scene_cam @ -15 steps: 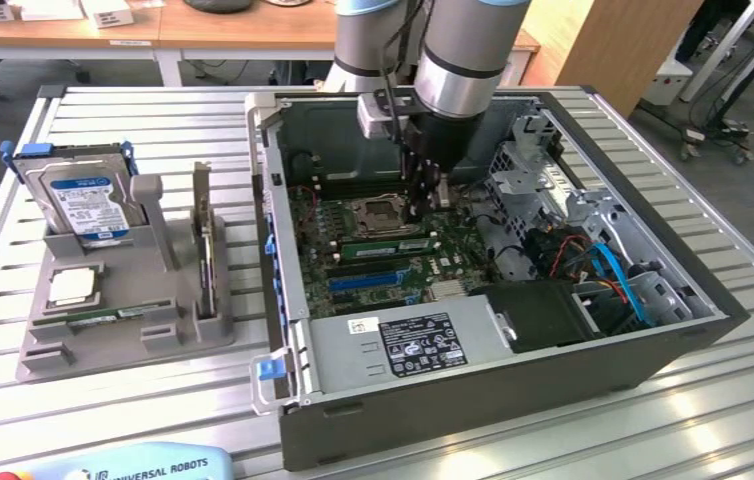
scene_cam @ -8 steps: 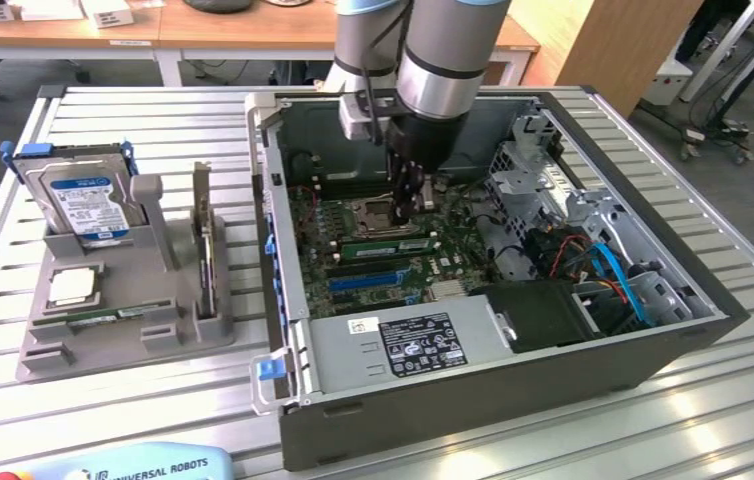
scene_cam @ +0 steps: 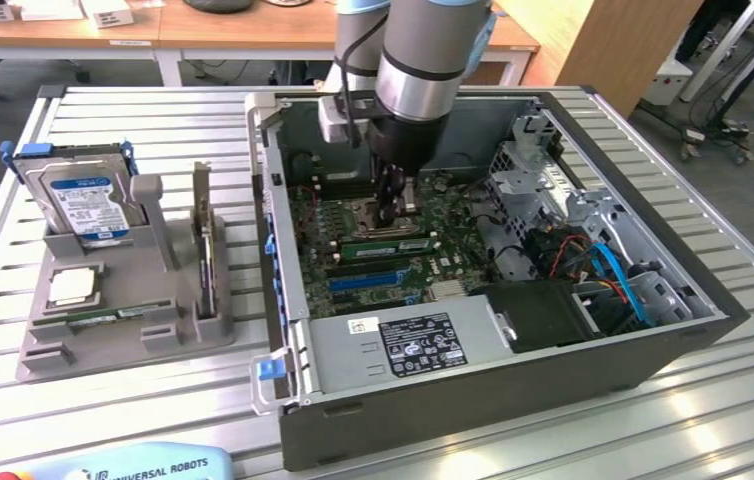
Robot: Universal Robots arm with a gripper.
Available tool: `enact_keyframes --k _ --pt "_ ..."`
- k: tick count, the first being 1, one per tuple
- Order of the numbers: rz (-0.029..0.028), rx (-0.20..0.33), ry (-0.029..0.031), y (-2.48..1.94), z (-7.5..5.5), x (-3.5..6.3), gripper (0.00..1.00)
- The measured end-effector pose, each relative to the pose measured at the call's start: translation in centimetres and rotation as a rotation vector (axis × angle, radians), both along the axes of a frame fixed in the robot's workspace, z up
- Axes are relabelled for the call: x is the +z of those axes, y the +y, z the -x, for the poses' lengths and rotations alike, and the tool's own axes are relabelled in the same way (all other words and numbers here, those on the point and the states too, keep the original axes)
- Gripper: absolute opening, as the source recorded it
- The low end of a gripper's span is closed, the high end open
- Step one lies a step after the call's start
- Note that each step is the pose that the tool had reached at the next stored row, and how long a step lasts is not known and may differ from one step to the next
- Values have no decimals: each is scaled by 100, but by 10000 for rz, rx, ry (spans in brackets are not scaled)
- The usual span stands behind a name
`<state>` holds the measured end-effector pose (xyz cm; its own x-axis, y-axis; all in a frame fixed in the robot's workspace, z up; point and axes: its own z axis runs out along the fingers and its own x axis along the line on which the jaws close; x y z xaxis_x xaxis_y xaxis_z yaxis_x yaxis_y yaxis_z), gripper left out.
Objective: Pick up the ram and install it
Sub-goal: 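Press down the ram until it locks into place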
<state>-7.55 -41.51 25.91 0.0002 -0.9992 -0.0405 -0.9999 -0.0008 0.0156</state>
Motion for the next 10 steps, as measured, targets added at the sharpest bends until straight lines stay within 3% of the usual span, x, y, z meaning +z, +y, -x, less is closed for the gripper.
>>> enact_keyframes --k 4,10 --pt "0 -6 0 0 77 -8 10" --pt "0 -5 -1 0 77 -21 10"
